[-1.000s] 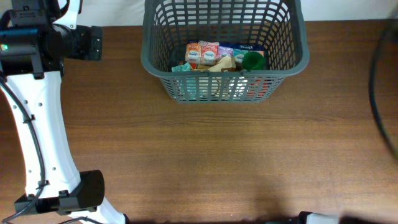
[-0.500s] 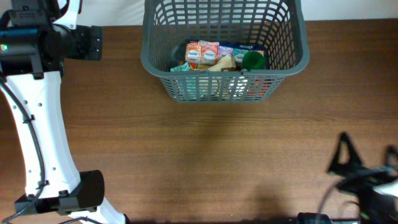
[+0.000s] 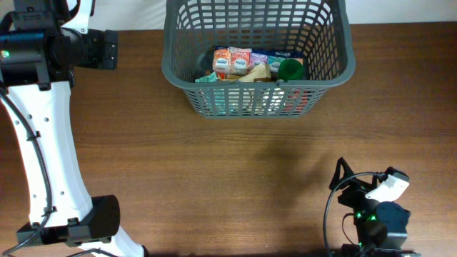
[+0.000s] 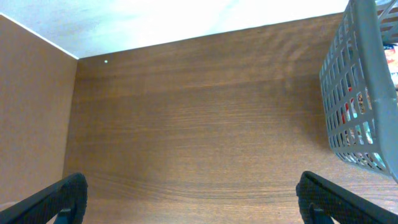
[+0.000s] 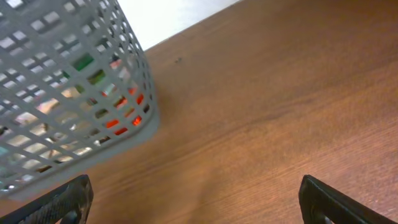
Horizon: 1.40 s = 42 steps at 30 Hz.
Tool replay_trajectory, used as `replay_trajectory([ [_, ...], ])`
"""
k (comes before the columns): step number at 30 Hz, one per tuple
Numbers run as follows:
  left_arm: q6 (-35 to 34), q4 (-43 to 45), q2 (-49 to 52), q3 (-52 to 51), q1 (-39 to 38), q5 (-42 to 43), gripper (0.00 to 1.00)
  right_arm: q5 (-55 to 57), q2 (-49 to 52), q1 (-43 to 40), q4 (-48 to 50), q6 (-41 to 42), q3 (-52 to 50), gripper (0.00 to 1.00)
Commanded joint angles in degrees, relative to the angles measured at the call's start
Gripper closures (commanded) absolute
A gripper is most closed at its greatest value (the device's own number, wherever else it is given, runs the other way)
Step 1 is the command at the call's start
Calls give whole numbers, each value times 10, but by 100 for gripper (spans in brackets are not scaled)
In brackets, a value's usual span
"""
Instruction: Pack container
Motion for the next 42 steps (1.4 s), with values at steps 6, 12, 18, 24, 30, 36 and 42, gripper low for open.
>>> replay_trajectory([
  [6, -5, 0, 1, -1, 1, 4, 1, 12, -26, 3, 10, 7, -37, 1],
  [12, -5, 0, 1, -1, 1, 4, 1, 11, -26, 3, 10, 7, -37, 1],
  [18, -5, 0, 1, -1, 1, 4, 1, 11, -26, 3, 10, 7, -37, 1],
  [24, -5, 0, 1, -1, 1, 3, 1, 11, -26, 3, 10, 7, -37, 1],
  [30, -5, 0, -13, -3, -22, 4, 1, 11, -26, 3, 10, 7, -37, 2],
  [36, -5, 6, -118, -119, -106, 4, 1, 11, -26, 3, 10, 7, -37, 1],
  [42, -5, 101, -334, -469, -123, 4, 1, 11, -26, 3, 10, 7, -37, 1],
])
